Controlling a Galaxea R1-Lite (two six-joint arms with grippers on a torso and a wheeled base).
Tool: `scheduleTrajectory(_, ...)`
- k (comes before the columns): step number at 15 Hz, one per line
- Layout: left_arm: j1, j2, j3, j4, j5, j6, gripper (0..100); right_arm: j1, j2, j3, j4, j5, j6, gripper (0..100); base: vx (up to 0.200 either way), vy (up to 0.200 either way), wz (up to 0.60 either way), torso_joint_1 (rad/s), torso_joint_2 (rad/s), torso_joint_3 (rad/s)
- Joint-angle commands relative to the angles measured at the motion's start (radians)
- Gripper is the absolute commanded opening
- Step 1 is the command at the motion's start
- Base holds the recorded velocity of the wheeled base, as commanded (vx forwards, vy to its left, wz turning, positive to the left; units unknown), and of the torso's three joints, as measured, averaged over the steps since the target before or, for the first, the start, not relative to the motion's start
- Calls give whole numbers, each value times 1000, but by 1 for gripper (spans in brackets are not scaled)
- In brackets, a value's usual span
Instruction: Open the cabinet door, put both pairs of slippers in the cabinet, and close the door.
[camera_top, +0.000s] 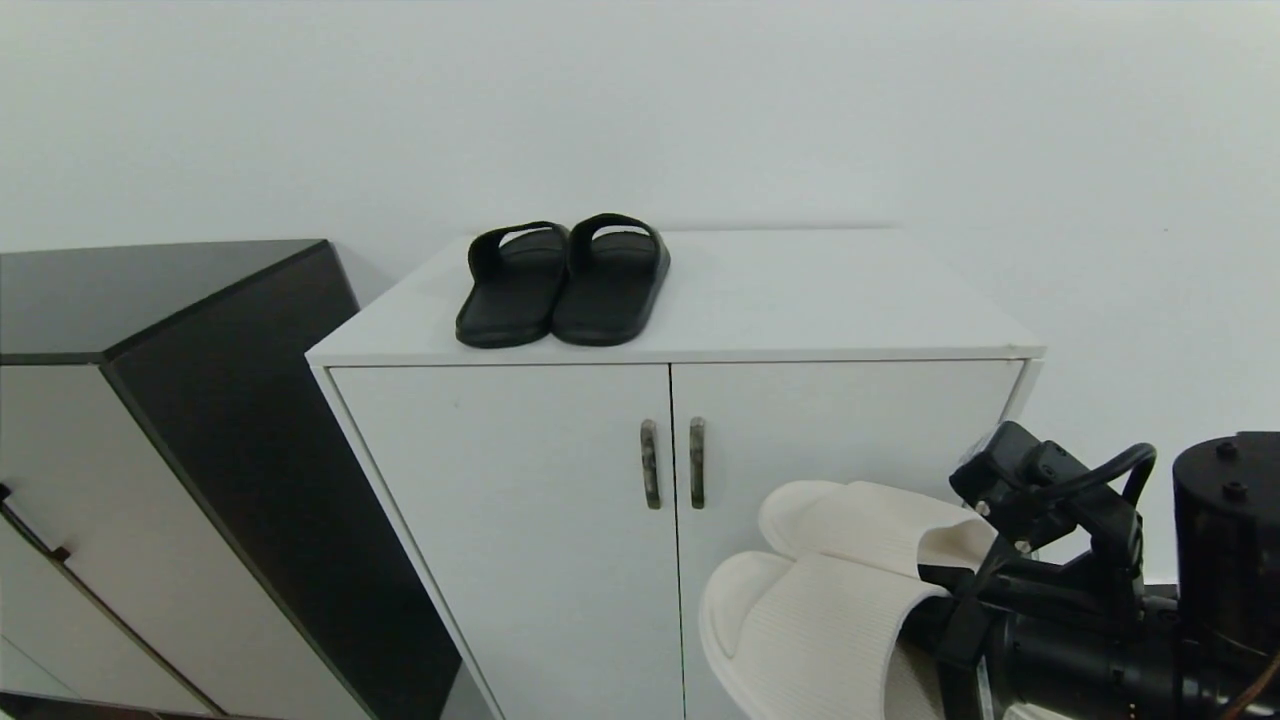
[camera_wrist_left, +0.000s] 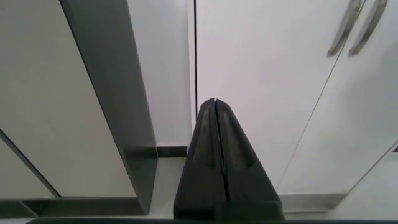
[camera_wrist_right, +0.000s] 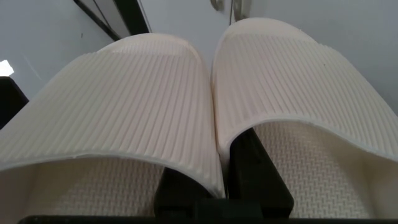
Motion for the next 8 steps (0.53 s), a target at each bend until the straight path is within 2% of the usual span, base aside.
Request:
scheduleTrajectory(1,1,2,0,0,0,-1,100,1,10,1,-1,0,1,0,0,0,0,-154,476,310)
scheduleTrajectory(8,1,0,0,1,0,-1,100,1,14,10,-2,0,0,0,0,0,0,-120,468,339)
